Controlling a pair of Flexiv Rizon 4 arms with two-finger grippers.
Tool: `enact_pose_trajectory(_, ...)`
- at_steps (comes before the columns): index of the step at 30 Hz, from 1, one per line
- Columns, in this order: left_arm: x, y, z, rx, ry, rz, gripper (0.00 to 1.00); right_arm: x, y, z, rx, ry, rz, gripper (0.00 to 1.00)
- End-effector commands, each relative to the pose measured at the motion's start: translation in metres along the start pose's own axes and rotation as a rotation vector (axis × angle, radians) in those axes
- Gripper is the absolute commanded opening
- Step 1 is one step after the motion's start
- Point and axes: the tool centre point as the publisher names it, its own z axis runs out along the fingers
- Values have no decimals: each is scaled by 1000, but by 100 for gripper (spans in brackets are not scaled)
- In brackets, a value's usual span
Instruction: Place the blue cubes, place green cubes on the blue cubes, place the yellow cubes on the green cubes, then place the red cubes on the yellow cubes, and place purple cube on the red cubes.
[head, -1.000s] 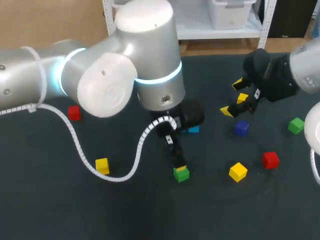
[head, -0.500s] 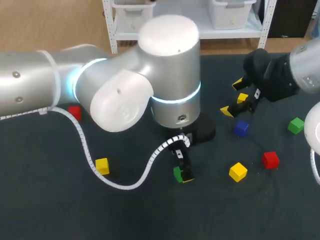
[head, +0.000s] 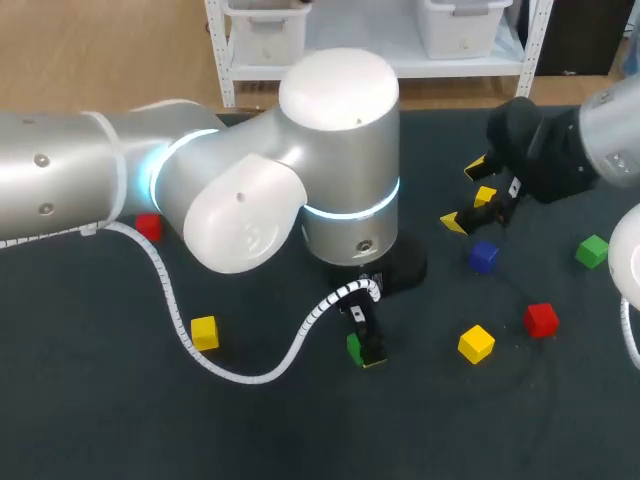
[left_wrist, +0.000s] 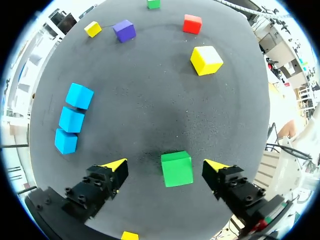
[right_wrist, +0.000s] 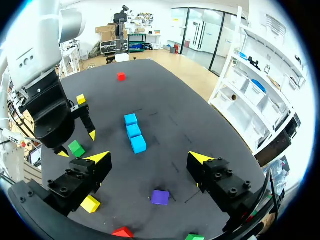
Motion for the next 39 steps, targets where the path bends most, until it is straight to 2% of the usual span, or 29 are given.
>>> enact_pose_trajectory(1,0,1,0,1,2,-5,17,0,-1,0,-3,-2,0,100)
enact_pose_trajectory(2,0,2,0,1,2,-7,0,0,-1,0,-3,-2,0,100)
enact_pose_trajectory(11,5,9,-7,-21,11,-6,0,0,-1,0,-3,-2,0,100)
enact_pose_trajectory(14,13,14,-17,-33,11,34,0,0,-1,0,-3,-2,0,100)
enact_pose_trajectory(23,48,55,-65,-89,4,154,0,0,-1,0,-3,-2,0,100)
enact_pose_trajectory(27,53,86,-78,-110,-12,191,0,0,-1,0,-3,-2,0,100)
enact_pose_trajectory(31,45,103,-83,-105,-33,260,0,0,-1,0,-3,-2,0,100)
enact_pose_trajectory(35,29,107,-83,-78,-47,316,0,0,-1,0,-3,-2,0,100)
enact_pose_trajectory(39,14,108,-73,-56,-21,386,0,0,-1,0,-3,-2,0,100)
